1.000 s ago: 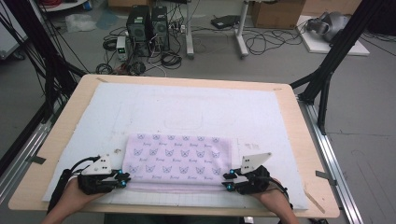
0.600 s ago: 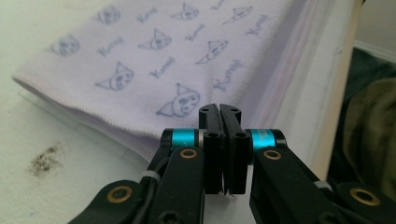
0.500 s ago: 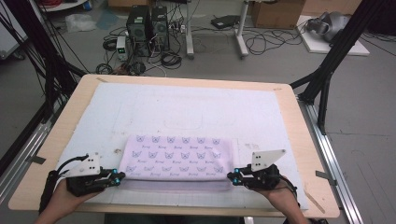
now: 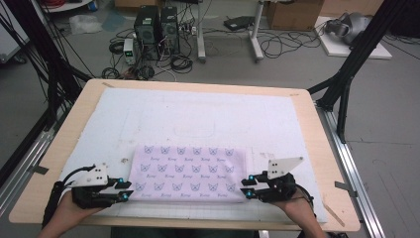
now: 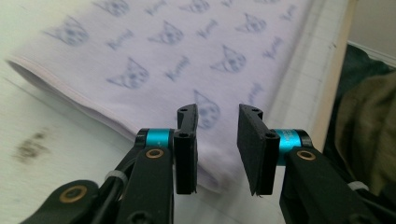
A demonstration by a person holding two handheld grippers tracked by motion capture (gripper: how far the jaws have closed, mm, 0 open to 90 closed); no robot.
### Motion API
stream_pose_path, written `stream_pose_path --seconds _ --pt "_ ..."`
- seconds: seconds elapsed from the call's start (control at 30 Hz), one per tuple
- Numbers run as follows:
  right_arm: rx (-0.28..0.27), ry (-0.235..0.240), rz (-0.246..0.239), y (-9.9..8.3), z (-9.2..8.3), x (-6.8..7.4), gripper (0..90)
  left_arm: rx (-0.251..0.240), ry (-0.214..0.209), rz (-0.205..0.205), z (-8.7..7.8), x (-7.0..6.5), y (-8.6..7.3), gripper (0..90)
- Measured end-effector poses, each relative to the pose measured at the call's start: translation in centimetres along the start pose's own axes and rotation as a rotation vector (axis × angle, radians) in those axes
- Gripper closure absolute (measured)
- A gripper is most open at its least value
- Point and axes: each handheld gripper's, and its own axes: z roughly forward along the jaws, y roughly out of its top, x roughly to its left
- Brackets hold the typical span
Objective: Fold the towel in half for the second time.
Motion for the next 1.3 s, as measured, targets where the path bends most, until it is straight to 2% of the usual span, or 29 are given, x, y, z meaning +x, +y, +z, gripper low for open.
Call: stream_pose_path --seconds 0.13,0.27,0.3,0.47,0.6,0.73,0.8,0.83,0.9,1.0,1.13,1.23,1.3 --pt "-0.009 -0.044 0.016 0.7 0.2 -1.5 65.8 -0.034 0.028 -0.012 0.2 1.3 0.9 65.3" --pt "-0.01 -0.091 0.029 1.0 0.4 -3.2 62.4 -0.049 0.074 -0.024 0.9 3.0 1.4 62.5" --pt "-0.006 -0.102 0.028 1.1 0.5 -3.6 61.8 -0.056 0.081 -0.04 1.3 3.5 1.5 62.1" --pt "-0.01 -0.143 0.027 2.2 1.0 -5.7 58.2 -0.059 0.116 -0.071 2.4 5.8 2.2 60.4" --pt "-0.005 -0.169 0.049 2.8 1.7 -7.9 56.1 -0.073 0.124 -0.101 3.1 7.7 3.0 59.5" --pt "0.014 -0.181 0.074 2.9 2.2 -9.9 52.8 -0.046 0.144 -0.132 4.4 9.4 3.5 55.8" --pt "0.008 -0.175 0.094 2.7 2.4 -10.7 51.1 -0.053 0.152 -0.153 4.9 10.0 3.4 55.0" --pt "0.018 -0.173 0.097 2.7 2.5 -11.0 50.6 -0.053 0.158 -0.16 5.1 10.3 3.2 54.6" --pt "0.015 -0.177 0.101 2.5 2.8 -11.4 50.5 -0.022 0.159 -0.191 5.6 11.0 2.7 53.3" --pt "0.051 -0.169 0.107 2.2 3.3 -11.6 50.4 0.009 0.156 -0.216 6.1 11.5 2.3 51.5" --pt "0.099 -0.165 0.116 1.7 4.2 -11.6 51.4 0.048 0.144 -0.23 6.9 11.6 2.0 50.1" --pt "0.139 -0.163 0.131 1.4 4.6 -11.6 51.9 0.041 0.142 -0.238 7.0 11.6 2.0 50.3" --pt "0.142 -0.166 0.132 1.3 4.7 -11.5 53.0 0.045 0.139 -0.235 6.9 11.6 1.9 50.7"
